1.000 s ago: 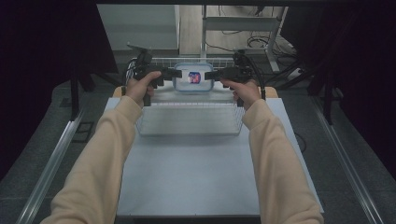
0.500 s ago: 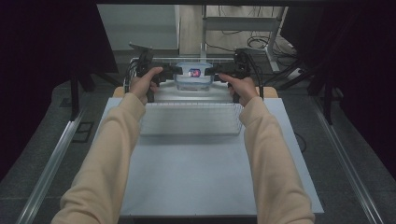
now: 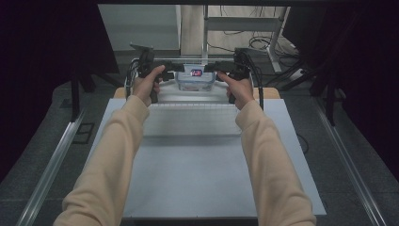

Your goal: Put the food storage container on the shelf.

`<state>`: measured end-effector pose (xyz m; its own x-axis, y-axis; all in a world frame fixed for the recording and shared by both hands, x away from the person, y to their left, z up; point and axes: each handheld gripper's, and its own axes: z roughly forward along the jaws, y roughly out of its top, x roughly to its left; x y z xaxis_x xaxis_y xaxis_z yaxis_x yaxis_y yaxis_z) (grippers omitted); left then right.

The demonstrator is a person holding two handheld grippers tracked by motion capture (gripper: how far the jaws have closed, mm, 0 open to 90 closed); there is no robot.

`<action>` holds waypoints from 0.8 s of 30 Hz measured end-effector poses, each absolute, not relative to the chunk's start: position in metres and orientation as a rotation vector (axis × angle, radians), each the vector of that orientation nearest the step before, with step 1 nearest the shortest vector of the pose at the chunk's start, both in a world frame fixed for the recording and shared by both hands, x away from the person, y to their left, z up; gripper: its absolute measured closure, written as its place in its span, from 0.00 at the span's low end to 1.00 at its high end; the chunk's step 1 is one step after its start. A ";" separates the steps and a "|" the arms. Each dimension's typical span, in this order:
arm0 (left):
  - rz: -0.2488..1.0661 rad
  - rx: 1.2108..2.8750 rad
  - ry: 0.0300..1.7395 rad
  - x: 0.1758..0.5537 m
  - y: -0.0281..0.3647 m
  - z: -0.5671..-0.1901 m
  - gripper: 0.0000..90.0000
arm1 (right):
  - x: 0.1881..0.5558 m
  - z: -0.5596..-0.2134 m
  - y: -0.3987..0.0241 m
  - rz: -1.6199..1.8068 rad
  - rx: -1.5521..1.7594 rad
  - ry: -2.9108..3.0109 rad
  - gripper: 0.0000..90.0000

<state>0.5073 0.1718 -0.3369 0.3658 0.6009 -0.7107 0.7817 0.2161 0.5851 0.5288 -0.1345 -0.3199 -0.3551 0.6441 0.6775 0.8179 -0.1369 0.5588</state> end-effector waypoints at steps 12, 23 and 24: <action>0.081 1.600 1.139 0.443 0.166 -0.305 0.20 | 0.466 -0.285 -0.141 -1.643 -1.455 -2.320 0.17; 0.164 1.692 1.006 0.350 0.179 -0.343 0.21 | 0.384 -0.309 -0.187 -1.746 -1.166 -2.524 0.22; 0.178 1.706 0.999 0.342 0.180 -0.349 0.21 | 0.384 -0.309 -0.187 -1.746 -1.166 -2.524 0.22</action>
<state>0.3420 0.1798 -0.3485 0.6337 0.6887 -0.3522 0.5242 -0.0474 0.8503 0.3841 -0.1874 -0.3088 -0.7388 0.6185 0.2676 0.4684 0.1858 0.8638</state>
